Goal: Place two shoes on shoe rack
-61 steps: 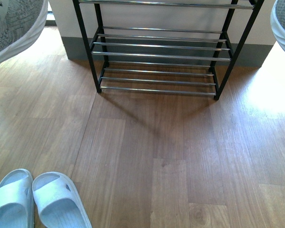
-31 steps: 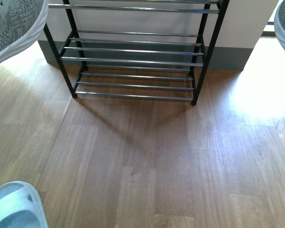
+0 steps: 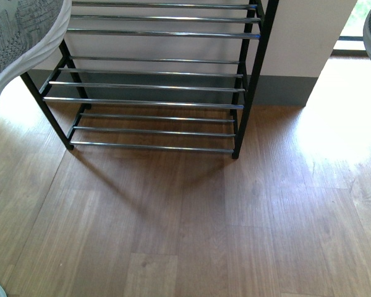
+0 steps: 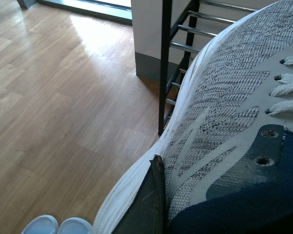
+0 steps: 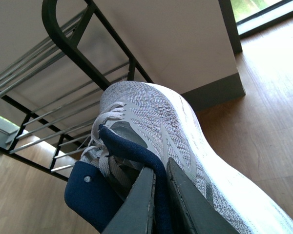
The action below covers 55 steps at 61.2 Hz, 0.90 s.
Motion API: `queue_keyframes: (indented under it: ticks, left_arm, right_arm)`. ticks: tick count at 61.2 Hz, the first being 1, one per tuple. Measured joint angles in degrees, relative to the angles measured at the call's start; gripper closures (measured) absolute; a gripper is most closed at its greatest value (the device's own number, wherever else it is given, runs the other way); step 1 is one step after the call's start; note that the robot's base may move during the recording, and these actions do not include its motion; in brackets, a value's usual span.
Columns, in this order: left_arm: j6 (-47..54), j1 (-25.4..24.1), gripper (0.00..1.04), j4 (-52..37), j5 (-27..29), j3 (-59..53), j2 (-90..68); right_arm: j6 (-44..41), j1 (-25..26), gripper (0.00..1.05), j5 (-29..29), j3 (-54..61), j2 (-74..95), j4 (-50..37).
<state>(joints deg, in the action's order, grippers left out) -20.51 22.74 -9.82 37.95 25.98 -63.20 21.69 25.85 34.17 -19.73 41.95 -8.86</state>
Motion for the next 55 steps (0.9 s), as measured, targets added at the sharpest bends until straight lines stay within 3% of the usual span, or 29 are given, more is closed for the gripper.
queue_keyframes:
  ticks: [55]
  left_arm:
    - [0.1,-0.3,1.03,0.1,0.2,0.0,0.0]
  right_arm:
    - [0.2,-0.2,1.00,0.6,0.2,-0.1,0.0]
